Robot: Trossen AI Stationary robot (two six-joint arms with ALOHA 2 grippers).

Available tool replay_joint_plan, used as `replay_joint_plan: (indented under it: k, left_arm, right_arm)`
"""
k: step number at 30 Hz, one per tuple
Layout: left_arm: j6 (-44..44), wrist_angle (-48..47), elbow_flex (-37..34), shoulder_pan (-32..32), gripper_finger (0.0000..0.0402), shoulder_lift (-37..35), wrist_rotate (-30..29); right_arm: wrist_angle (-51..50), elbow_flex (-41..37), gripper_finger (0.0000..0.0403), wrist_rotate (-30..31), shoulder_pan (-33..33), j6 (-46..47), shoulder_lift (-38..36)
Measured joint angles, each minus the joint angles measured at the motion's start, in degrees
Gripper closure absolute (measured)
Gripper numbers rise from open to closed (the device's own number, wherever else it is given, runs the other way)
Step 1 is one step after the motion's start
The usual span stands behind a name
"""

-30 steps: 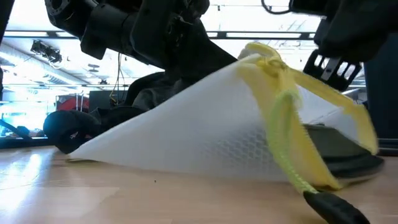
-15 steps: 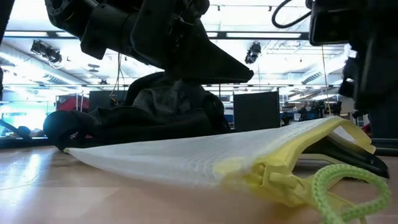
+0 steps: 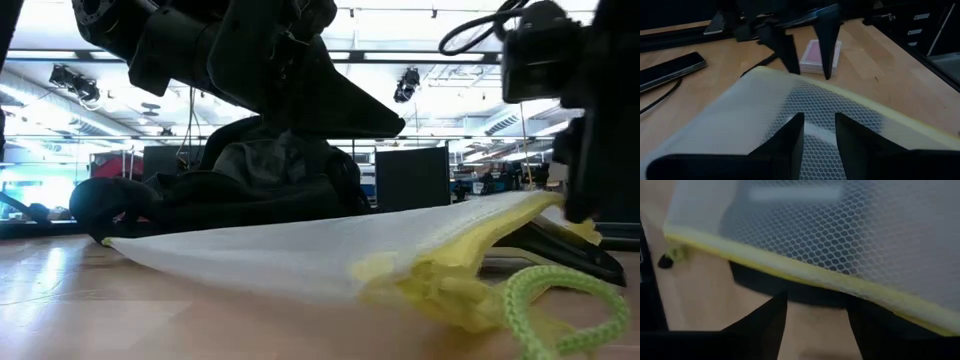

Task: Unpack backpack
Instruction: Remove the calculator from the yellow zipper pouch

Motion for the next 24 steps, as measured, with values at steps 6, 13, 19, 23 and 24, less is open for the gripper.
replay_joint_plan:
  k: [6,13,19,23,24]
  left_arm:
    - [0.01,0.02,0.00,-0.05,0.0314,0.00,0.98]
    - [4.69,-3.02,1.23,-2.41,0.0314,0.00,3.15]
    - [7.79,-9.67,5.34,-5.06,0.0314,0.00,2.51]
    - [8.11,-13.42,6.64,-6.02,0.0314,0.00,0.56]
    - [8.06,-14.26,6.64,-6.12,0.0315,0.00,-0.57]
  right_arm:
    - [1.62,-0.34,0.0195,-1.13,-3.53,-4.32,0.00]
    - [7.52,-2.68,0.0198,-5.03,-6.86,-8.39,0.04]
    - [13.33,-5.72,0.0205,-9.02,-8.75,-9.34,0.04]
    - [14.81,-7.13,0.0201,-9.92,-9.66,-9.30,0.04]
    - [15.31,-7.49,0.0198,-9.92,-9.83,-9.30,0.04]
